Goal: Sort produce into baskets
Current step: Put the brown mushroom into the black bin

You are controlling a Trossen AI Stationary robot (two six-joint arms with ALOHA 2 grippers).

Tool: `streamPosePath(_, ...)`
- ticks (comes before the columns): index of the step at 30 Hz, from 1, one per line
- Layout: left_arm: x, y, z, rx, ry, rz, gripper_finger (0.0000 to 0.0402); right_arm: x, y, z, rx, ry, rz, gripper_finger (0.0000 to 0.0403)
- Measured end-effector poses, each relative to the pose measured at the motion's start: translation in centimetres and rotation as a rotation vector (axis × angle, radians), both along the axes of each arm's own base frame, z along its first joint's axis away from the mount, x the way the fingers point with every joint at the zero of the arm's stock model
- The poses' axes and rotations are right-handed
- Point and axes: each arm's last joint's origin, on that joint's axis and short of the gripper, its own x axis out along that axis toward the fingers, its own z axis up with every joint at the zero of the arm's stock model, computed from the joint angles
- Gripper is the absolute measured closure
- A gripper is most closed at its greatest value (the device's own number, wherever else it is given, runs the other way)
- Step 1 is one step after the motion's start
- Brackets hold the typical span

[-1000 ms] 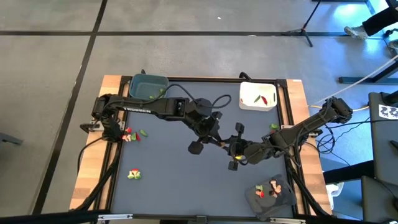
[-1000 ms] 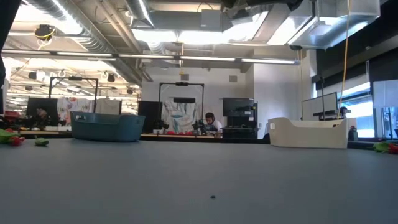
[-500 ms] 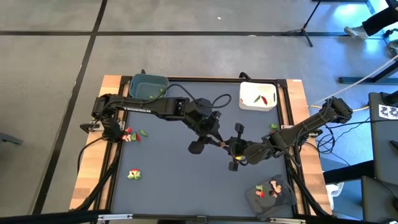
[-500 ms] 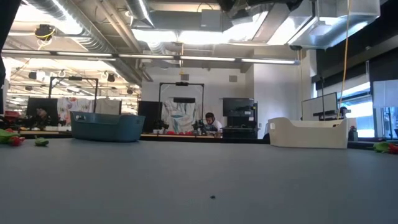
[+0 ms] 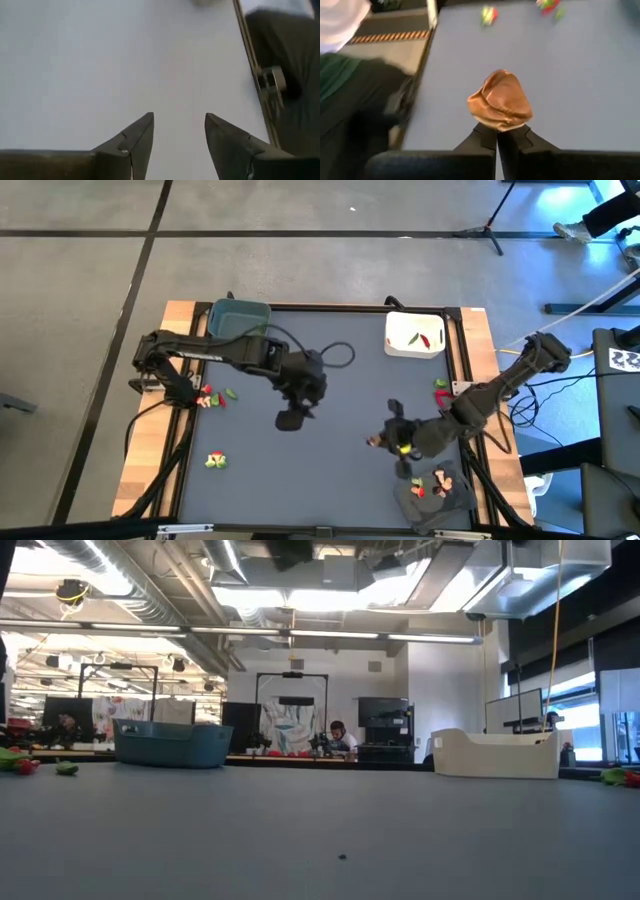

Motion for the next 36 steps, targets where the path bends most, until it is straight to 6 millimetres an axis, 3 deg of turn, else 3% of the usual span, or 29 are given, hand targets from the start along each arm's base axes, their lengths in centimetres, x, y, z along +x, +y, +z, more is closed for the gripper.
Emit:
streamPosePath(8,-1.5,-3.0,-2.2,-0.028,0.176,0.013,0.0251,-4.8,2.7,-2.0,0.231,0.381,-0.083,0.0398)
streamPosePath(14,-2.6,-4.4,-3.6,-0.019,0.277,0.024,0.0262,-8.4,4.3,-3.0,0.322,0.554,-0.225,0.0398)
streamPosePath(18,-3.7,-4.9,-4.4,0.008,0.310,0.069,0.0268,-10.0,5.2,-4.9,0.352,0.626,-0.313,0.0398)
streamPosePath(26,-5.9,-5.1,-6.7,0.049,0.409,0.209,0.0270,-11.1,5.6,-8.6,0.318,0.716,-0.445,0.0397)
streamPosePath(32,-6.7,-5.4,-8.9,0.067,0.472,0.231,0.0270,-11.0,5.8,-9.1,0.326,0.745,-0.460,0.0395)
streamPosePath(36,-6.8,-5.3,-9.7,0.065,0.486,0.257,0.0270,-11.1,5.9,-9.1,0.360,0.779,-0.487,0.0359)
